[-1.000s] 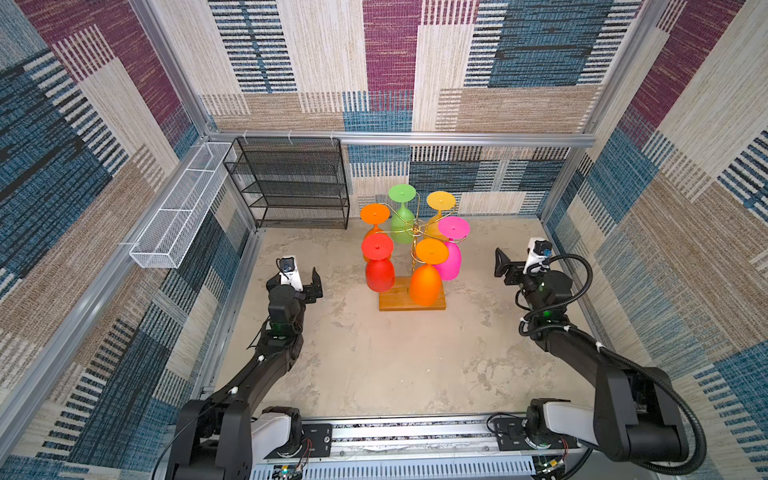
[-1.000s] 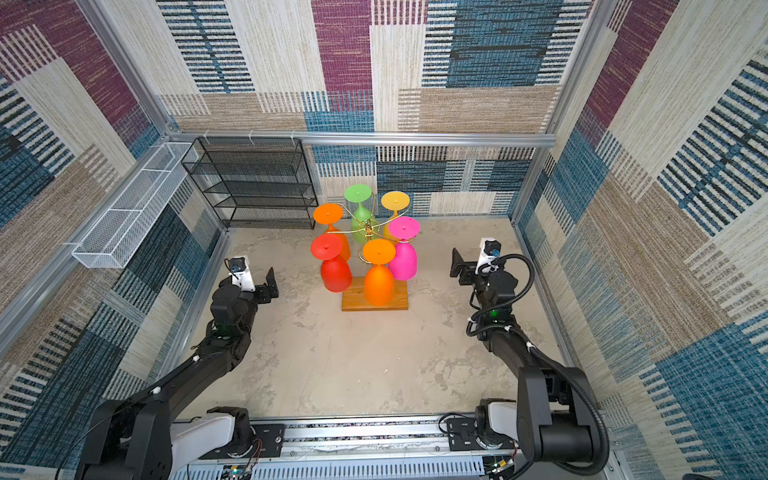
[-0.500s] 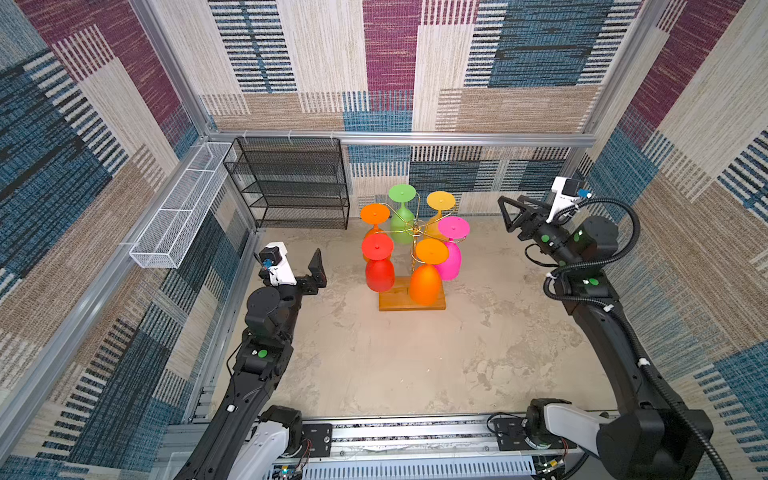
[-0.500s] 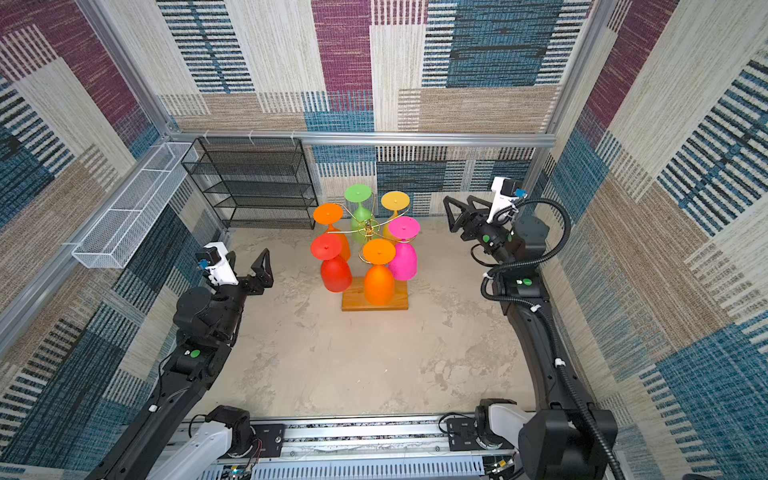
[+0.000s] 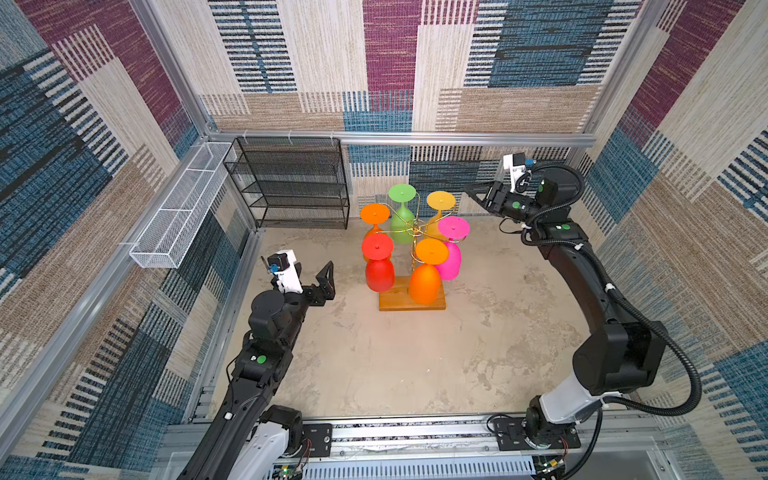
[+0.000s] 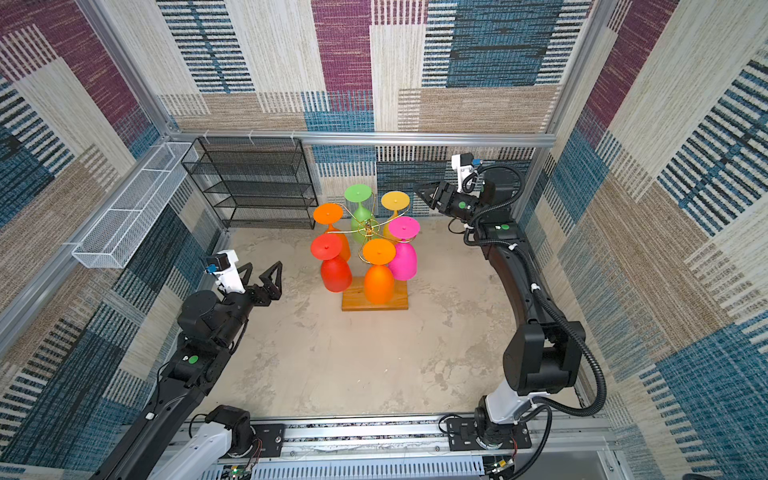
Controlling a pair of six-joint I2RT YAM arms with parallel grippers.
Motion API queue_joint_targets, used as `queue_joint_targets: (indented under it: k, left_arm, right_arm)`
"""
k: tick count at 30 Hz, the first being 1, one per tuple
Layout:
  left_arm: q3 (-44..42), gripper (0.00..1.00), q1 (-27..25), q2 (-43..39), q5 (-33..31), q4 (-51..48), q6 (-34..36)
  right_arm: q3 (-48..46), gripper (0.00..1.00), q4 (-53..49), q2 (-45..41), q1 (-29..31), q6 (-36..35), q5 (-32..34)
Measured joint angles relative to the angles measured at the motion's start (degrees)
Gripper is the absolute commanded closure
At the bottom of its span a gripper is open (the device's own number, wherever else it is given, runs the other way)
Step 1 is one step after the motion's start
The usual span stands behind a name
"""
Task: Take the wine glass off the wine glass rack
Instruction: 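Raise both arms, moving the right gripper toward the yellow glass's foot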
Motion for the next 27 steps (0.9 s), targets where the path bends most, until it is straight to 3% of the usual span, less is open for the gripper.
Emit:
queue_joint_targets:
  k: [16, 27]
  left_arm:
    - [-0.5, 0.08, -0.4, -0.7, 0.0, -0.1, 0.0]
    - [-0.8, 0.08, -0.4, -0.8, 0.0, -0.2, 0.0]
  right_arm:
    - [6.6, 0.34, -6.0, 6.0, 3.7, -2.5, 1.6]
    - [6.6, 0.48, -6.0, 6.0, 4.2, -3.0, 1.9]
